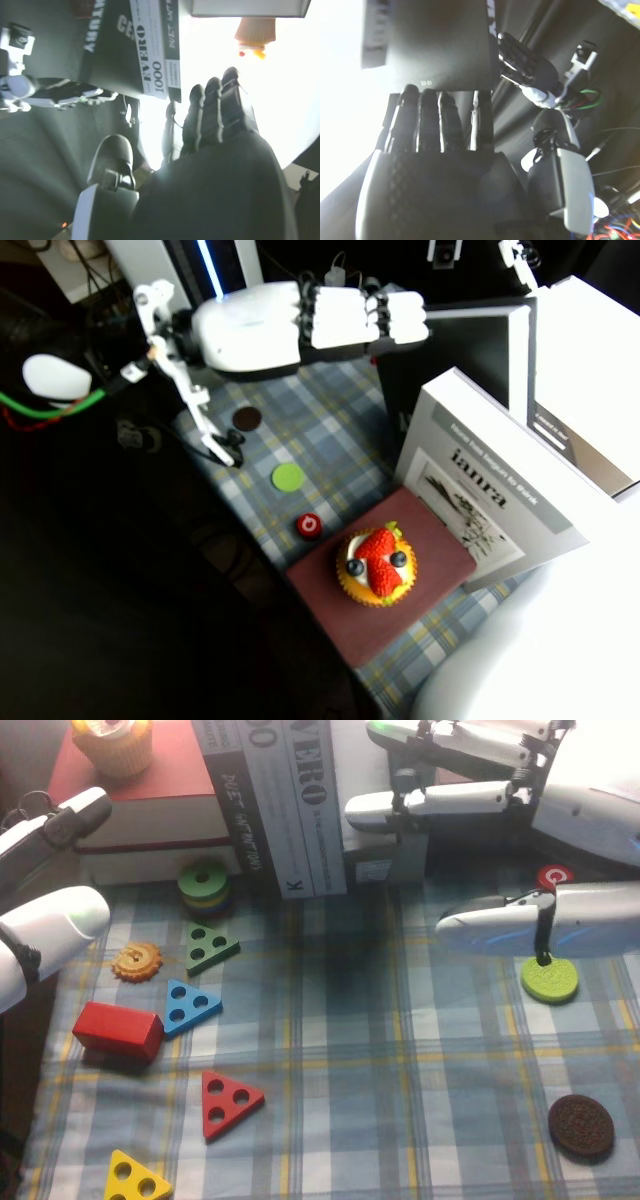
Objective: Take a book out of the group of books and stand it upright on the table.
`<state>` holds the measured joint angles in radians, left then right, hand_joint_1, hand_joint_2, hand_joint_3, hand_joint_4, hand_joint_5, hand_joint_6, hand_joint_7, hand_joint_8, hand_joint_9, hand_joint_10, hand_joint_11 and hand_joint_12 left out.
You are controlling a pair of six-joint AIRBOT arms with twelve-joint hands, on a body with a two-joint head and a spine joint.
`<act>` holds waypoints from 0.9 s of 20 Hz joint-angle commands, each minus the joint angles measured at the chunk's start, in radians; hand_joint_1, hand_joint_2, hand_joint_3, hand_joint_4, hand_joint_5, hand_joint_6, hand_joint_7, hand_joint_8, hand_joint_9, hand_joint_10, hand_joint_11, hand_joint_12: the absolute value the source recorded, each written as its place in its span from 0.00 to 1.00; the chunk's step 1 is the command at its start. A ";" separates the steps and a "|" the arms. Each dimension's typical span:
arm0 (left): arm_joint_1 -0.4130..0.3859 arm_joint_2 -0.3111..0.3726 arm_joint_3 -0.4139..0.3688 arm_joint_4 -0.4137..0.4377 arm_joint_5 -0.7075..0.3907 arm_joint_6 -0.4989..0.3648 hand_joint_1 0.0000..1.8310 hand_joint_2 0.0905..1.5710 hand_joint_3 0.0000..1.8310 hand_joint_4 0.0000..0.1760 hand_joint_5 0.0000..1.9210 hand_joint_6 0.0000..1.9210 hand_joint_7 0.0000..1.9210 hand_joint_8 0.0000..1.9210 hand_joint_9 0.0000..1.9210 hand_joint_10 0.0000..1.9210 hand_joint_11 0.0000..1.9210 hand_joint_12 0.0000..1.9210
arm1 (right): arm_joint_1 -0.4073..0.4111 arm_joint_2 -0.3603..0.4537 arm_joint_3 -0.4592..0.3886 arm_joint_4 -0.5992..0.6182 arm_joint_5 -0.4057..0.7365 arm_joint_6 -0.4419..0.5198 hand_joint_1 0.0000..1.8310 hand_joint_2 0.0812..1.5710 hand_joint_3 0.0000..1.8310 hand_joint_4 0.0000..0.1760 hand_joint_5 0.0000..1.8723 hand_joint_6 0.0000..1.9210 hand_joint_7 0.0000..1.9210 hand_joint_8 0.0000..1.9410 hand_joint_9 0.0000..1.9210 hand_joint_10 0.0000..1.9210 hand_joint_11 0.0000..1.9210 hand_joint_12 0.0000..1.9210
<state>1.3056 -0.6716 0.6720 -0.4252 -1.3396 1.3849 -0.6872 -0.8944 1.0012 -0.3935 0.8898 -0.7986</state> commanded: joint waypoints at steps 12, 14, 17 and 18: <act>0.009 -0.019 0.000 -0.017 -0.155 -0.018 0.05 0.83 0.00 1.00 0.13 0.00 0.07 0.00 0.05 0.00 0.00 0.00 | -0.067 0.080 -0.070 -0.077 0.459 0.059 0.01 0.81 0.00 0.70 0.18 0.00 0.13 0.00 0.13 0.00 0.00 0.33; 0.015 -0.019 -0.002 -0.022 -0.157 -0.020 0.02 0.84 0.00 1.00 0.12 0.00 0.07 0.00 0.06 0.00 0.00 0.00 | -0.067 0.107 -0.080 -0.100 0.503 0.059 0.12 0.91 0.01 0.49 0.15 0.01 0.11 0.01 0.09 0.01 0.00 0.27; 0.022 -0.018 -0.002 -0.021 -0.172 -0.043 0.01 0.84 0.00 1.00 0.11 0.00 0.07 0.00 0.05 0.00 0.00 0.00 | -0.074 0.112 -0.083 -0.073 0.504 0.059 0.01 0.77 0.00 0.40 0.15 0.00 0.16 0.00 0.15 0.02 0.00 0.44; 0.022 -0.018 -0.002 -0.021 -0.178 -0.046 0.00 0.83 0.00 1.00 0.11 0.00 0.07 0.00 0.06 0.00 0.00 0.00 | -0.080 0.103 -0.078 -0.059 0.497 0.060 0.01 0.77 0.00 0.38 0.15 0.00 0.16 0.00 0.16 0.02 0.00 0.45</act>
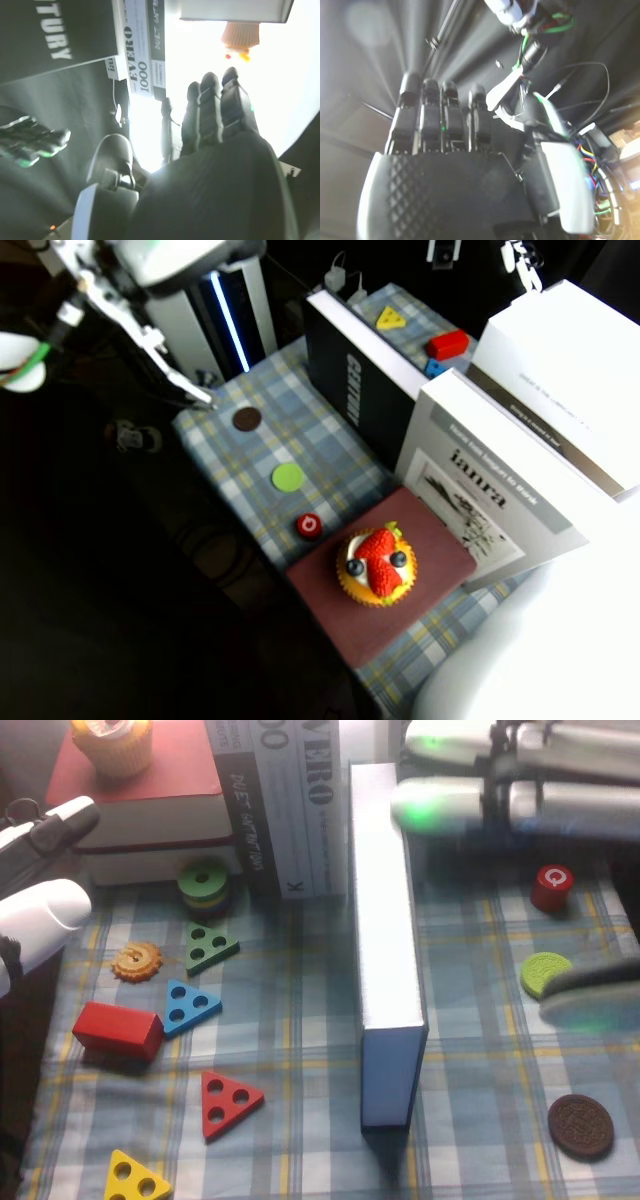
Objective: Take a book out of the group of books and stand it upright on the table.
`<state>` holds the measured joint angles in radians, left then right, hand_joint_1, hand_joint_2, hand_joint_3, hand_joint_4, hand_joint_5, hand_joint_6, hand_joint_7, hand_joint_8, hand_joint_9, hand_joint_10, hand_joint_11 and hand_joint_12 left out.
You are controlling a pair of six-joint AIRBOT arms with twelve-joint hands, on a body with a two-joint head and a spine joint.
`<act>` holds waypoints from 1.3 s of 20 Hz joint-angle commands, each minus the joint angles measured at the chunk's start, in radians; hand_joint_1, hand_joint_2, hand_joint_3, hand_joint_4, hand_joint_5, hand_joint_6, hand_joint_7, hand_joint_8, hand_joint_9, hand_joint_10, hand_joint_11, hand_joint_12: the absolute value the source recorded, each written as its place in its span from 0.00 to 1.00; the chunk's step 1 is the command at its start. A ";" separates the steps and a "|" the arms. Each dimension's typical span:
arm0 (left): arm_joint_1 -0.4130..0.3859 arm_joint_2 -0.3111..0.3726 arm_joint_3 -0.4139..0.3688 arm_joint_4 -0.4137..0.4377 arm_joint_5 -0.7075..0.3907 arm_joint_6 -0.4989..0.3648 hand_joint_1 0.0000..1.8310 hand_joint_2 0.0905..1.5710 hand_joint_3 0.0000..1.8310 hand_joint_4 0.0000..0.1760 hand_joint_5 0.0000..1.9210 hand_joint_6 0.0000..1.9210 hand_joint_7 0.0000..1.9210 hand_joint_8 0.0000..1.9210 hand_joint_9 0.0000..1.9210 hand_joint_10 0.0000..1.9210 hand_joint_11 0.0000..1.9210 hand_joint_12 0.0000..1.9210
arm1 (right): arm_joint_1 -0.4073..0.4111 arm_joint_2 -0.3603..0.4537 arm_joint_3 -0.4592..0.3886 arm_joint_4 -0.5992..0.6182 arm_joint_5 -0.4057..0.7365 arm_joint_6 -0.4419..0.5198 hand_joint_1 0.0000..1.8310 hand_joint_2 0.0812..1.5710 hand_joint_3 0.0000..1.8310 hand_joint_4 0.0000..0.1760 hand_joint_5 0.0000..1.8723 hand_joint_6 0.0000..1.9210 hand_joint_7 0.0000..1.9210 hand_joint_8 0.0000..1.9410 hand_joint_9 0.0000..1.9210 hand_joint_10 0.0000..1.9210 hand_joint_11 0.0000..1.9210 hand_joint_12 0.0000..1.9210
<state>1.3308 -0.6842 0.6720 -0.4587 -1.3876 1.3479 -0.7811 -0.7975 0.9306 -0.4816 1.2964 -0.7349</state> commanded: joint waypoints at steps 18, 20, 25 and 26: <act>-0.004 -0.046 0.092 0.027 -0.208 -0.270 0.22 0.82 0.00 0.86 0.13 0.00 0.01 0.00 0.00 0.00 0.00 0.00 | -0.239 -0.157 0.127 0.513 0.191 0.132 0.26 0.82 0.00 0.54 0.19 0.00 0.12 0.00 0.09 0.00 0.04 0.05; -0.003 -0.046 0.090 0.025 -0.234 -0.279 0.22 0.84 0.00 0.77 0.12 0.00 0.02 0.00 0.00 0.00 0.00 0.00 | -0.273 -0.155 0.120 0.580 0.241 0.122 0.21 0.86 0.01 0.96 0.16 0.00 0.15 0.01 0.10 0.00 0.01 0.03; -0.003 -0.079 0.120 0.028 -0.282 -0.372 0.16 0.75 0.00 0.45 0.00 0.00 0.00 0.00 0.00 0.00 0.00 0.00 | -0.316 -0.148 0.115 0.649 0.291 0.115 0.28 0.74 0.00 0.80 0.14 0.00 0.12 0.00 0.10 0.00 0.04 0.02; -0.003 -0.088 0.131 0.030 -0.304 -0.416 0.16 0.75 0.00 0.45 0.00 0.00 0.00 0.00 0.00 0.00 0.00 0.00 | -0.322 -0.148 0.110 0.646 0.321 0.119 0.28 0.74 0.00 0.80 0.14 0.00 0.12 0.00 0.10 0.00 0.04 0.02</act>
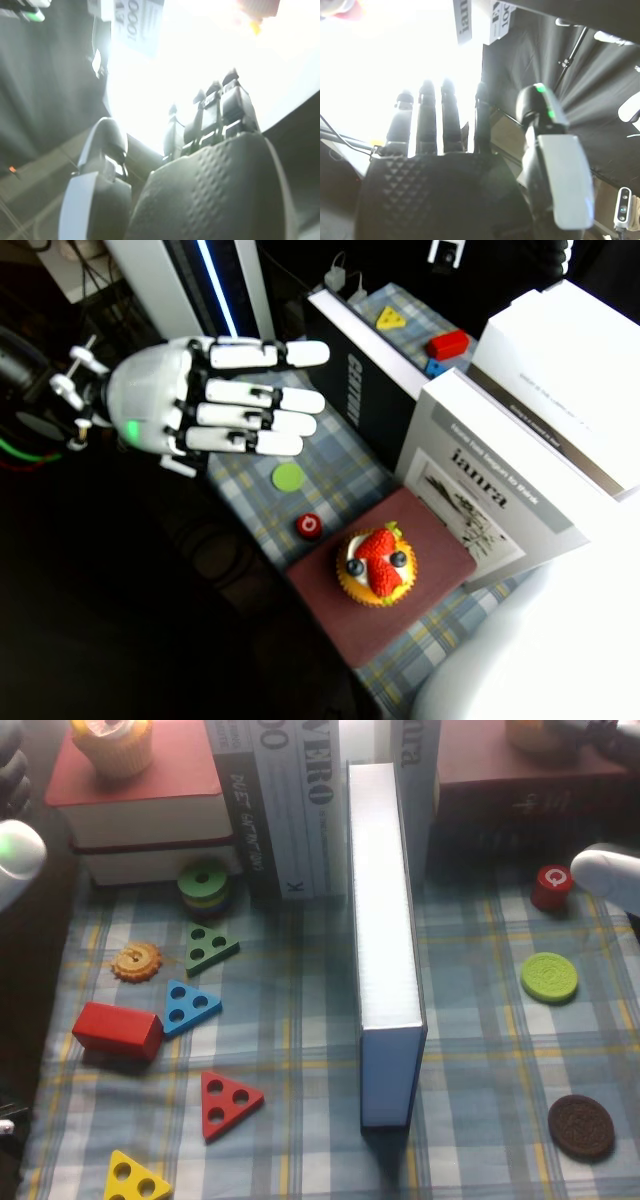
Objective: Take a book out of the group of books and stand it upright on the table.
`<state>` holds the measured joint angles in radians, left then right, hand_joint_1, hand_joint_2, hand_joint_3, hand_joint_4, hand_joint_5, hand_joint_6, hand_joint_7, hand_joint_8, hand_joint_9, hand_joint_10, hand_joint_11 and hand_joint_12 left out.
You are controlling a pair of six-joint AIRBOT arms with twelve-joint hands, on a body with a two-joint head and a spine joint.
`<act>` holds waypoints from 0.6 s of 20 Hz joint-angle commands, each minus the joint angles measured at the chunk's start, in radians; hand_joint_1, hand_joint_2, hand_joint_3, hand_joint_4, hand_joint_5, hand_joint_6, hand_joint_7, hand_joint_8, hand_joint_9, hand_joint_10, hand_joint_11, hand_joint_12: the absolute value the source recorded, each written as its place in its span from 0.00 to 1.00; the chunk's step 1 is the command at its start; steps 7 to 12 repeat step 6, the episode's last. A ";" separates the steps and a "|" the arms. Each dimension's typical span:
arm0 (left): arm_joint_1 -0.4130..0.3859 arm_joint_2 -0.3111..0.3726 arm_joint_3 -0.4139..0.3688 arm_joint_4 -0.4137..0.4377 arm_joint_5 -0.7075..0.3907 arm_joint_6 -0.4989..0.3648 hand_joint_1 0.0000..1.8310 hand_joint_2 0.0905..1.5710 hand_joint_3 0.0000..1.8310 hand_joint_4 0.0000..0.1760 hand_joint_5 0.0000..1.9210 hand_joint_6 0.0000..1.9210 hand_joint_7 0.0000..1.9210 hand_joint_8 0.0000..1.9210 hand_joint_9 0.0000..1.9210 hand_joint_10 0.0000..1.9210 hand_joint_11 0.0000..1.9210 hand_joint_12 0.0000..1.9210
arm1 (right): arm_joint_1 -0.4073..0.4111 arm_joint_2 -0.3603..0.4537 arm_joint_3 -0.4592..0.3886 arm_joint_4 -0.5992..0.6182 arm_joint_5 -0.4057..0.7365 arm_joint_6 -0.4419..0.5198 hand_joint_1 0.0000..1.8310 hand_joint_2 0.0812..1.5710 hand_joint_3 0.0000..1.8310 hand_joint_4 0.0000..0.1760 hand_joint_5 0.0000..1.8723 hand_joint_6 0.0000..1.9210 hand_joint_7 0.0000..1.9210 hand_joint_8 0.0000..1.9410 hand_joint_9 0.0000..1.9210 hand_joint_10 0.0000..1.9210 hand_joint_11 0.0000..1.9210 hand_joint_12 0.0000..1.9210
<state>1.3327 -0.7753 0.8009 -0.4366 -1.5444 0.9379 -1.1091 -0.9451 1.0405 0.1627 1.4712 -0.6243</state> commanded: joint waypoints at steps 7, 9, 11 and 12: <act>-0.062 -0.011 0.028 0.082 -0.190 -0.108 0.25 0.85 0.00 0.41 0.01 0.00 0.04 0.00 0.02 0.00 0.01 0.00 | -0.011 0.024 -0.047 -0.041 0.292 0.007 0.49 0.73 0.00 0.82 0.04 0.00 0.03 0.00 0.02 0.00 0.00 0.00; -0.062 -0.011 0.028 0.082 -0.190 -0.108 0.25 0.85 0.00 0.41 0.01 0.00 0.04 0.00 0.02 0.00 0.01 0.00 | -0.011 0.024 -0.047 -0.041 0.292 0.007 0.49 0.73 0.00 0.82 0.04 0.00 0.03 0.00 0.02 0.00 0.00 0.00; -0.062 -0.011 0.028 0.082 -0.190 -0.108 0.25 0.85 0.00 0.41 0.01 0.00 0.04 0.00 0.02 0.00 0.01 0.00 | -0.011 0.024 -0.047 -0.041 0.292 0.007 0.49 0.73 0.00 0.82 0.04 0.00 0.03 0.00 0.02 0.00 0.00 0.00; -0.062 -0.011 0.028 0.082 -0.190 -0.108 0.25 0.85 0.00 0.41 0.01 0.00 0.04 0.00 0.02 0.00 0.01 0.00 | -0.011 0.024 -0.047 -0.041 0.292 0.007 0.49 0.73 0.00 0.82 0.04 0.00 0.03 0.00 0.02 0.00 0.00 0.00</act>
